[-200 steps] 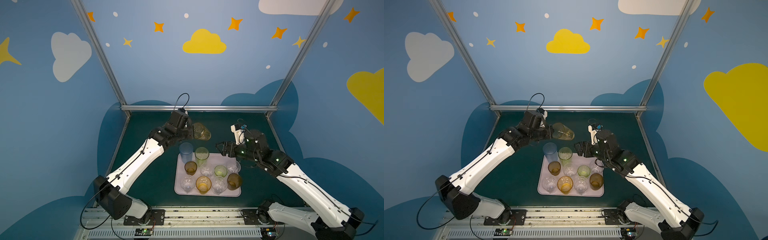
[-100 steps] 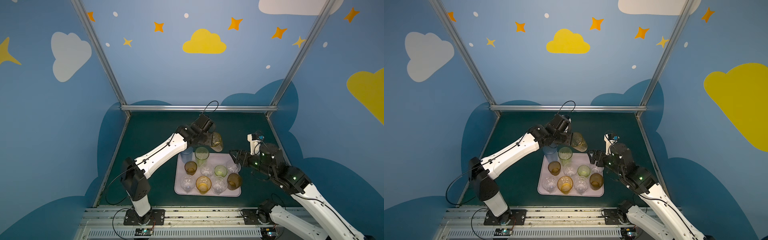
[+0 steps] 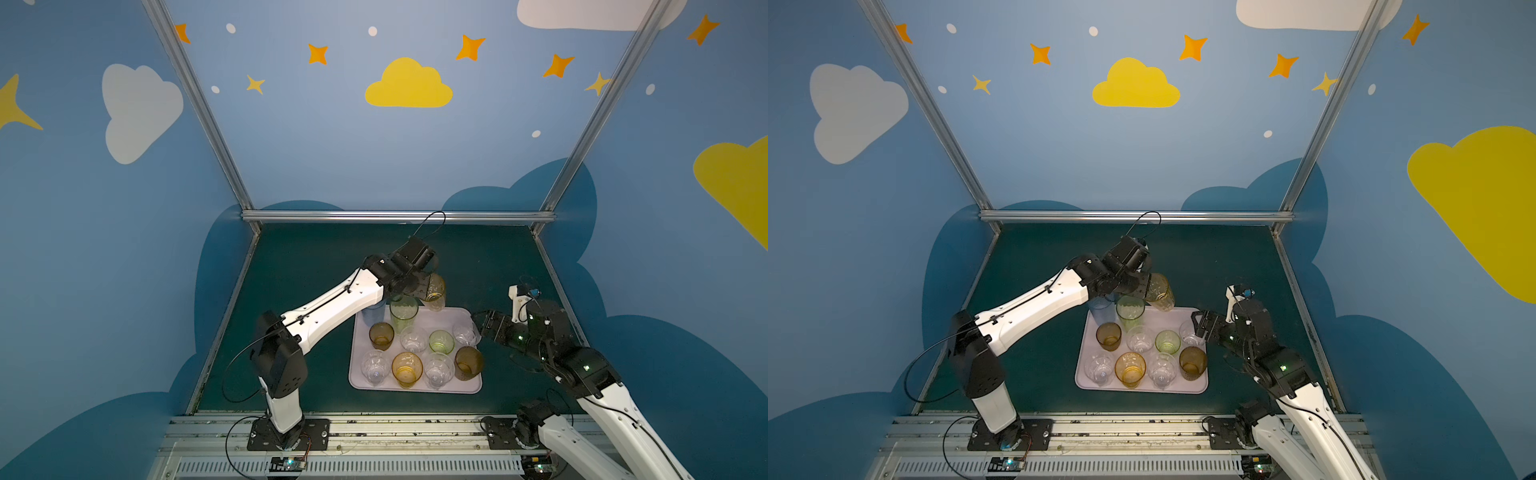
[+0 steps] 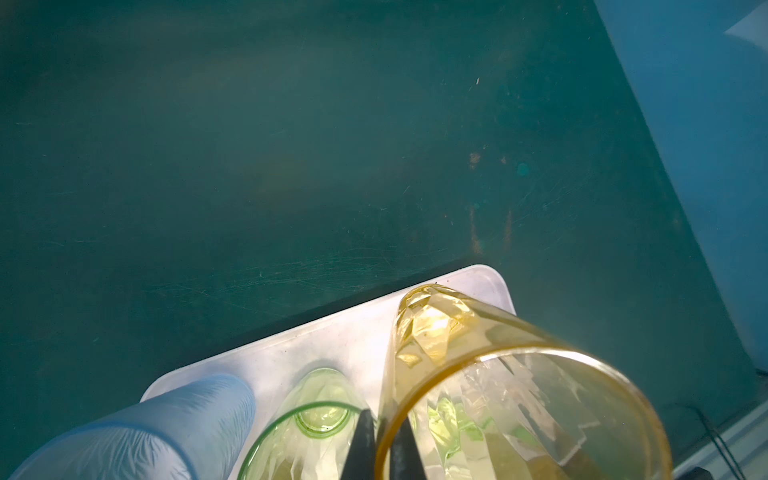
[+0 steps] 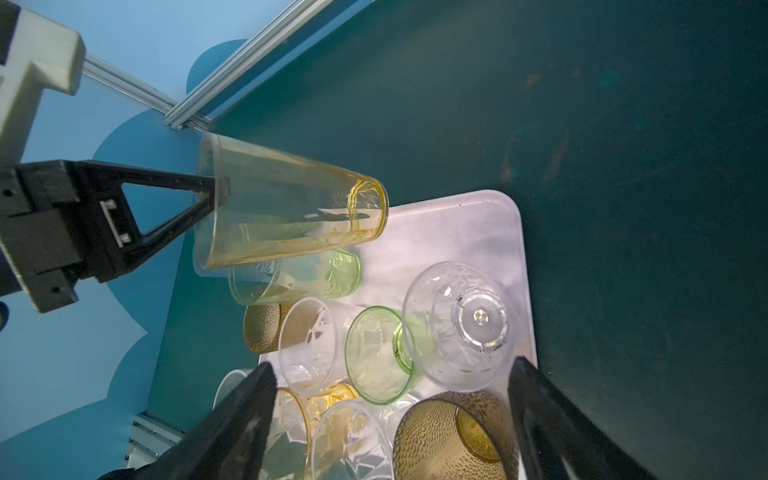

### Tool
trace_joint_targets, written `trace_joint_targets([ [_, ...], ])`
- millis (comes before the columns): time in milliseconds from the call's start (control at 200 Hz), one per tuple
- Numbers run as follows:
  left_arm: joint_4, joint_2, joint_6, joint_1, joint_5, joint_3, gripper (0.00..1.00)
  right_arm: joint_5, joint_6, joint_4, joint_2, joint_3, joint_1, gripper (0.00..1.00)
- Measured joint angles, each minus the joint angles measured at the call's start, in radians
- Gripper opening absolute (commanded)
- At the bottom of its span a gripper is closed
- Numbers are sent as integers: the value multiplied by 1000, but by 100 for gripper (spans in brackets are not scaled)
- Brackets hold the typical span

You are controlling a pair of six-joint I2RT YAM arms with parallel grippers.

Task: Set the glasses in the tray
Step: 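Carry the amber glass over the tray and lower it beside the green glass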

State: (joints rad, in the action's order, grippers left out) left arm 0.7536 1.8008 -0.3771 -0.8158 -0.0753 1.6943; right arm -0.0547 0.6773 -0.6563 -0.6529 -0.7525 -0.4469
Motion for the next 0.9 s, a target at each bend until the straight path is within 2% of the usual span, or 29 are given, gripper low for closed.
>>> trace_joint_targets([
  [901,129,179,26,-55,-40,133,4,-62,4,-5,-13,61,158,87],
])
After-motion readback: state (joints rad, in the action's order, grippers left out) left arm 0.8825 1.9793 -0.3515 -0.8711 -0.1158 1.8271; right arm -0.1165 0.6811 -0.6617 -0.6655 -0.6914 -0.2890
